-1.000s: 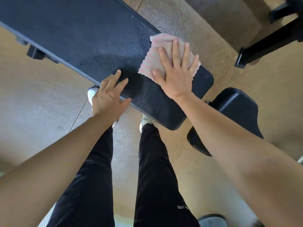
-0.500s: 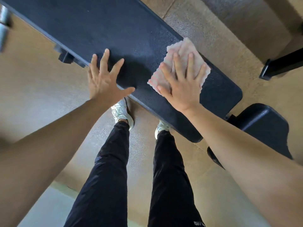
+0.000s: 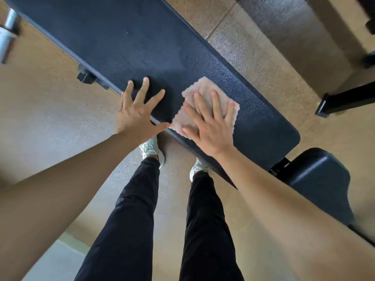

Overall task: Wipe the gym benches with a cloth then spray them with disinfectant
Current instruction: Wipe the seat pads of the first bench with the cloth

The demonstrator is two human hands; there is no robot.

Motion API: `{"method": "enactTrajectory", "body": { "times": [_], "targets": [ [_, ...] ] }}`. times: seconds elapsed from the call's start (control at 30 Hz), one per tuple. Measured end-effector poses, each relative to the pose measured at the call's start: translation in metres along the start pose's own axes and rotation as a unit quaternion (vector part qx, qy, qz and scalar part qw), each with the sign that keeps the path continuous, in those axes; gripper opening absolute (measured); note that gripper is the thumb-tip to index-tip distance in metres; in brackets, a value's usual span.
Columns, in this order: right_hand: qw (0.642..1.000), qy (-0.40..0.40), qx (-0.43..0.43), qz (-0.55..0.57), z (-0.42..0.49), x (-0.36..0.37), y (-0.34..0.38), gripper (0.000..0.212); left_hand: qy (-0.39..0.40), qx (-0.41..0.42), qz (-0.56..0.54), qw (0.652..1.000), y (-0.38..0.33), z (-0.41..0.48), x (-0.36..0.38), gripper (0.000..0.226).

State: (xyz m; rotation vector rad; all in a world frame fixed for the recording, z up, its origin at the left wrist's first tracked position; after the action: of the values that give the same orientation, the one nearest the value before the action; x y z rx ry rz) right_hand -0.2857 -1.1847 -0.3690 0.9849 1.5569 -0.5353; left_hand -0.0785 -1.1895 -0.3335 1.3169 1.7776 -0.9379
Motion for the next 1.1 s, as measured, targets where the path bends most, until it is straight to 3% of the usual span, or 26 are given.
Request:
{"method": "enactTrajectory", "body": {
  "times": [0.2,0.37,0.53,0.87,1.1],
  "targets": [
    [0.996,0.028,0.079,0.018,0.099,-0.030,-0.061,0.065,0.019,0.010,0.016,1.000,0.005,0.003,-0.003,0.094],
    [0.994,0.034,0.108,0.008,0.114,-0.036,-0.056,0.067,-0.005,0.040,-0.046,0.998,0.022,0.005,-0.014,0.084],
    [0.998,0.032,0.057,-0.008,0.099,-0.024,-0.020,0.072,-0.063,0.000,-0.067,0.996,0.061,0.026,-0.031,0.082],
    [0.998,0.035,-0.041,-0.018,0.060,0.005,0.089,0.070,-0.018,-0.062,-0.050,0.997,0.103,0.058,-0.040,0.103],
    [0.994,0.041,-0.097,-0.032,0.070,0.003,0.085,0.064,-0.011,-0.059,-0.032,0.998,0.104,0.058,-0.040,0.104]
  ]
}}
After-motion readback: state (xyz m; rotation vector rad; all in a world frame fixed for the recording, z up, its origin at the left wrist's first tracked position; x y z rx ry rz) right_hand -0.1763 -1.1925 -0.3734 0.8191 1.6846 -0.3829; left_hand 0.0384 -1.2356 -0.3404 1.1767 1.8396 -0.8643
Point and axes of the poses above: each hand's wrist, its own z-axis towards the middle knuckle, its own x-axis out of the palm, y = z × x, the point moved 7 cm from there along z, towards the middle knuckle, and after that the axes turned 7 degrees about -x, right-handed, at the moved point
